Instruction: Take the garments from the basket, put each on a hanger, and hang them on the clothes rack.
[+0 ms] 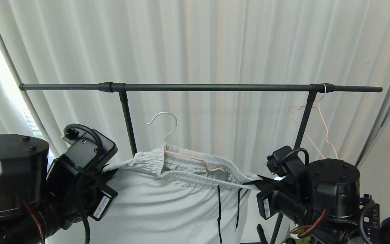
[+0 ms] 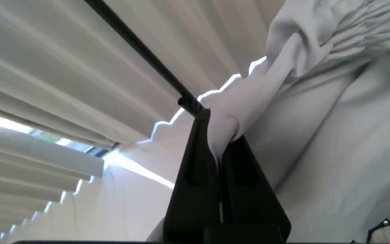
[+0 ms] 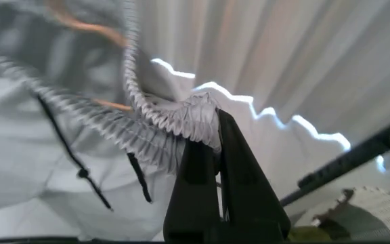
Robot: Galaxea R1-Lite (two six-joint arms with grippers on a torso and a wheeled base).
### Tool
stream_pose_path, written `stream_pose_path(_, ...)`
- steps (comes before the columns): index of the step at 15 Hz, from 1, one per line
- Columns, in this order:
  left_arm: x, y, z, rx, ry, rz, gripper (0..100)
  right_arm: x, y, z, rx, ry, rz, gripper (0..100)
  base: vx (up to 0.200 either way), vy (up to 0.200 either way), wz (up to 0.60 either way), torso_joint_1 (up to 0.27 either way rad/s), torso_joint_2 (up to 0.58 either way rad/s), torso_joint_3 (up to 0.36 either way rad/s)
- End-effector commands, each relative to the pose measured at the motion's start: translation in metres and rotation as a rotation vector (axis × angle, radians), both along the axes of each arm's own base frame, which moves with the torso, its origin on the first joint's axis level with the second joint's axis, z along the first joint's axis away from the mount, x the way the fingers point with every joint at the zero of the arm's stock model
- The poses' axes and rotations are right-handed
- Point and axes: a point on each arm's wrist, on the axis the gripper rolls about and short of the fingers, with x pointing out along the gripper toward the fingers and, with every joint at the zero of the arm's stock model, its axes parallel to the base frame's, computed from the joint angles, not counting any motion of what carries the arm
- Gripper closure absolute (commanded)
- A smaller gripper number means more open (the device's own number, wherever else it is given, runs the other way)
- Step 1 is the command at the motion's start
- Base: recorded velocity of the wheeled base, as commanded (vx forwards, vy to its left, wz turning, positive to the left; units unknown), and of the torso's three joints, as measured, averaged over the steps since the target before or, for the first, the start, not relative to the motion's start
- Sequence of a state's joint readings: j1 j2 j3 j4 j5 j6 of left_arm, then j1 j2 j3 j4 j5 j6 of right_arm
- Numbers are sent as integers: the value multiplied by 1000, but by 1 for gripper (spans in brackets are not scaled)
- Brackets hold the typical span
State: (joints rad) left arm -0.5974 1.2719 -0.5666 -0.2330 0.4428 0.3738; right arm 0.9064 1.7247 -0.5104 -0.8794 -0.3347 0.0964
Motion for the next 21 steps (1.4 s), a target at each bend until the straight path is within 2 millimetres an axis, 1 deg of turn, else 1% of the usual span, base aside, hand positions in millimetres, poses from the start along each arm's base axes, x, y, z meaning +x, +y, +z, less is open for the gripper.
stream_pose_path(1, 2, -2, -2, 3, 11, -1, 100, -13, 7, 5, 13, -12, 58, 100, 0, 0, 0, 0, 0, 0)
stream_pose_path(2, 0, -5, -2, -35, 14, -4, 100, -25, 13, 7, 14, -17, 107, 100, 0, 0, 0, 0, 0, 0)
stream_pose_path(3, -3, -8, -2, -68, 17, -10, 100, -32, 17, 6, 5, -18, 139, 0, 0, 0, 0, 0, 0, 0)
stream_pose_path(5, -9, -12, 0, -107, 17, -37, 100, -41, 16, 4, -34, -34, 178, 0, 0, 0, 0, 0, 0, 0)
stream_pose_path(7, -17, -15, 2, -143, 16, -82, 100, -42, 9, 4, -49, -43, 177, 0, 0, 0, 0, 0, 0, 0)
stream_pose_path(9, -25, -14, 2, -178, 25, -140, 100, -40, 3, 8, -53, -40, 164, 0, 0, 0, 0, 0, 0, 0)
stream_pose_path(10, -31, -10, 2, -207, 39, -209, 100, -37, -8, 18, -52, -38, 201, 0, 0, 0, 0, 0, 0, 0)
stream_pose_path(11, -34, -8, 1, -216, 47, -236, 100, -33, -16, 26, -62, -51, 239, 0, 0, 0, 0, 0, 0, 0)
stream_pose_path(12, -34, -8, 2, -218, 47, -240, 100, -32, -17, 27, -65, -53, 244, 0, 0, 0, 0, 0, 0, 0)
stream_pose_path(13, -40, -5, 1, -246, 66, -313, 100, -28, -27, 40, -87, -55, 316, 0, 0, 0, 0, 0, 0, 0)
stream_pose_path(14, -45, -4, 4, -279, 74, -392, 100, -24, -28, 47, -93, -49, 368, 0, 0, 0, 0, 0, 0, 0)
stream_pose_path(16, -49, -2, 4, -284, 79, -472, 100, -20, -24, 54, -106, -46, 478, 0, 0, 0, 0, 0, 0, 0)
stream_pose_path(19, -57, 1, 5, -298, 82, -623, 100, -20, -19, 56, -137, -21, 635, 0, 0, 0, 0, 0, 0, 0)
stream_pose_path(21, -60, 3, 5, -293, 71, -650, 100, -24, -19, 56, -133, 28, 727, 0, 0, 0, 0, 0, 0, 0)
